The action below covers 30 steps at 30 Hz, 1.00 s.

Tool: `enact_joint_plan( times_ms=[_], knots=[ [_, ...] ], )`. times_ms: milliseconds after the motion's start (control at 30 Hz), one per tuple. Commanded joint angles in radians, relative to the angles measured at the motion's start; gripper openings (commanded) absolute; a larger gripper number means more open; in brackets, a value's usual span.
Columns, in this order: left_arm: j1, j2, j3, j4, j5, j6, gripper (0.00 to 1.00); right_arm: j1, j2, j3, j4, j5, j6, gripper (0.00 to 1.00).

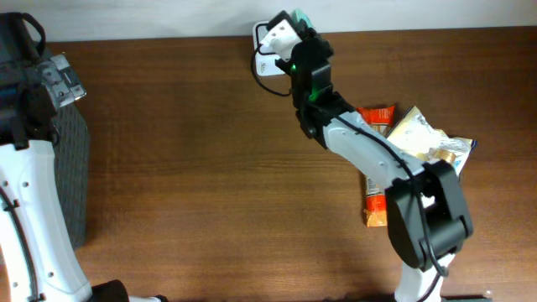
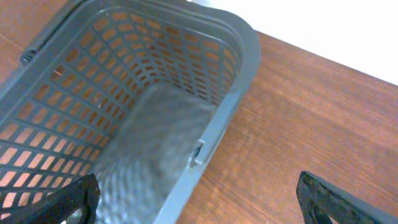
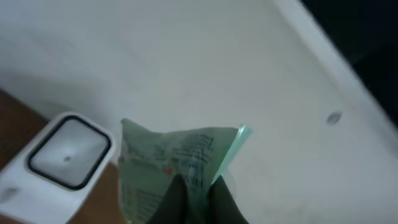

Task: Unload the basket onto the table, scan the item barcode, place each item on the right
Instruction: 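Hold the tissue pack in front of the scanner with right gripper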

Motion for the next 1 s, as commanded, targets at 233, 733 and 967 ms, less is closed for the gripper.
enact_joint_plan(
  times_ms=[233, 733, 967],
  knots=[
    [0.001, -0.006, -0.001, 0.001, -0.013, 0.009, 0.99, -0.001, 0.332, 0.261, 0.304, -0.082, -0.375, 0.04],
    [0.001, -0.006, -0.001, 0.001, -0.013, 0.009, 0.99, 0.005, 0.474, 0.394, 0.229, -0.161, -0.751, 0.04],
    [0.001, -0.006, -0.001, 0.001, -0.013, 0.009, 0.99, 0.033, 0.386, 0.393, 0.163, -0.137, -0.649, 0.04]
  ],
)
